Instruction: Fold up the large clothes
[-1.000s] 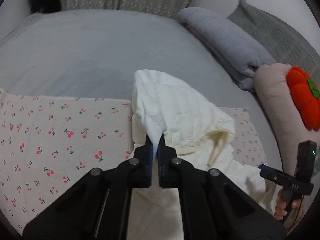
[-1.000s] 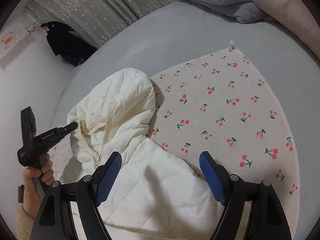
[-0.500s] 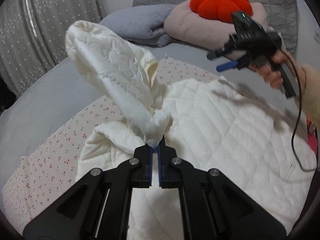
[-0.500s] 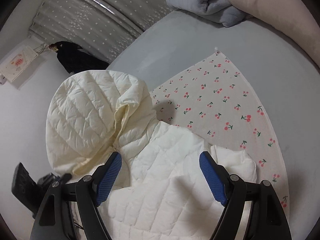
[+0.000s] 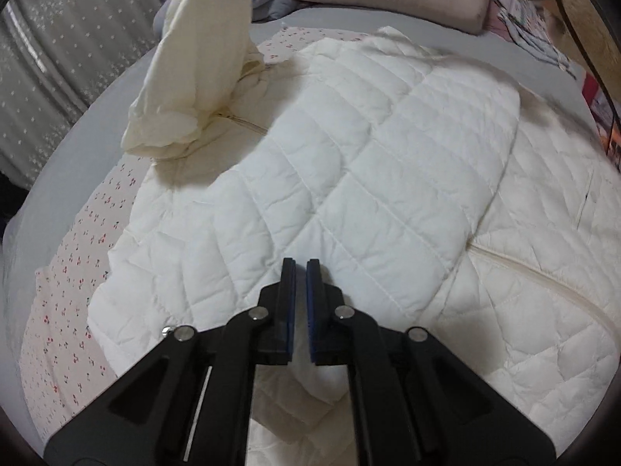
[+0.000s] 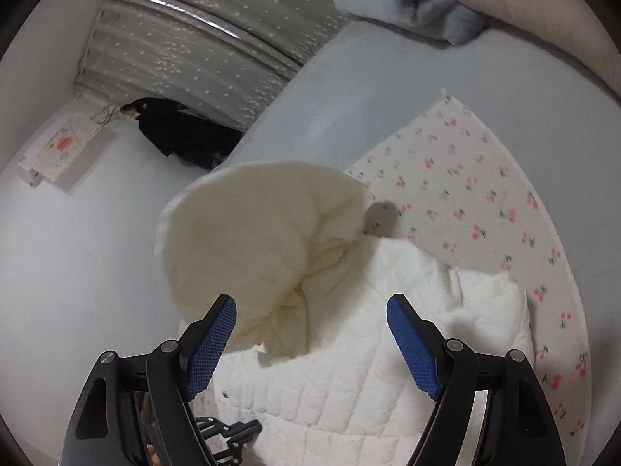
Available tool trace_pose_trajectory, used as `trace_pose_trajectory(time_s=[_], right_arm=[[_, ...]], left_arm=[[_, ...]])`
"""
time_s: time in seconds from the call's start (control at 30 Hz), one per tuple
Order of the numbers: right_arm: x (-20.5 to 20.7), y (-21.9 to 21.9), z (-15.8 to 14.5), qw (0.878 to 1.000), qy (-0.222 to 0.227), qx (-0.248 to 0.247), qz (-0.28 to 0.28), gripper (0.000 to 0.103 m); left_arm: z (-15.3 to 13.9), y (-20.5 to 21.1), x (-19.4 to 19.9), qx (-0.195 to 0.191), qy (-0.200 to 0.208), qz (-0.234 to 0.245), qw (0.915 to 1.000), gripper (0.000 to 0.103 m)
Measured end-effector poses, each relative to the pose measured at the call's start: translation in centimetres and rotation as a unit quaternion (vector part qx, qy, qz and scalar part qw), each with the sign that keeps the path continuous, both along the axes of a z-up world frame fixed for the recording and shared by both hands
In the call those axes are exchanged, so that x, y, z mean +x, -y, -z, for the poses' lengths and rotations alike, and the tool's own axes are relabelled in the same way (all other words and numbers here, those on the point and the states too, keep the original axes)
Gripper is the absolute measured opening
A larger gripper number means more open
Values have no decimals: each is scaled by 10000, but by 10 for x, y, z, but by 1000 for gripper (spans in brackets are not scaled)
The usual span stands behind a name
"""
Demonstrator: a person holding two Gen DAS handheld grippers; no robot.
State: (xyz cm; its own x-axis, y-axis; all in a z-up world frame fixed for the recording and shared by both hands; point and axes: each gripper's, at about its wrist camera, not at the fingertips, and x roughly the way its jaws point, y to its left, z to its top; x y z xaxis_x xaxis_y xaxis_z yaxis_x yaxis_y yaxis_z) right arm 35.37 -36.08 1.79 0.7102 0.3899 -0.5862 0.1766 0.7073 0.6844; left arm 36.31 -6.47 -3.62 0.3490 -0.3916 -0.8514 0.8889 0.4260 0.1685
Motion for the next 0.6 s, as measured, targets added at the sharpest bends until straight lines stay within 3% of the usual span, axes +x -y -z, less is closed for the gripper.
trace_pose_trajectory(time_s=[0.03, 0.1, 0.27, 0.4, 0.6], right_arm=[[6, -4, -5, 10000, 22, -8, -16, 82], [17, -13, -8, 9999, 76, 20, -125, 82], [35, -30, 26, 9992, -217, -99, -335, 82], [35, -26, 61, 9981, -465, 155, -377, 82], [13, 3, 84, 9915, -152, 1242, -367, 82]], left_arm=[[-3, -4, 9, -90, -47, -153, 9998, 41], [-14, -7, 27, -295, 87, -502, 9983, 74], [-45, -8, 71, -987, 478, -1105, 9878, 78], [-55, 10, 86, -1439, 19, -1025, 9843, 78], [-45, 35, 71, -1552, -632, -966, 9811, 78]])
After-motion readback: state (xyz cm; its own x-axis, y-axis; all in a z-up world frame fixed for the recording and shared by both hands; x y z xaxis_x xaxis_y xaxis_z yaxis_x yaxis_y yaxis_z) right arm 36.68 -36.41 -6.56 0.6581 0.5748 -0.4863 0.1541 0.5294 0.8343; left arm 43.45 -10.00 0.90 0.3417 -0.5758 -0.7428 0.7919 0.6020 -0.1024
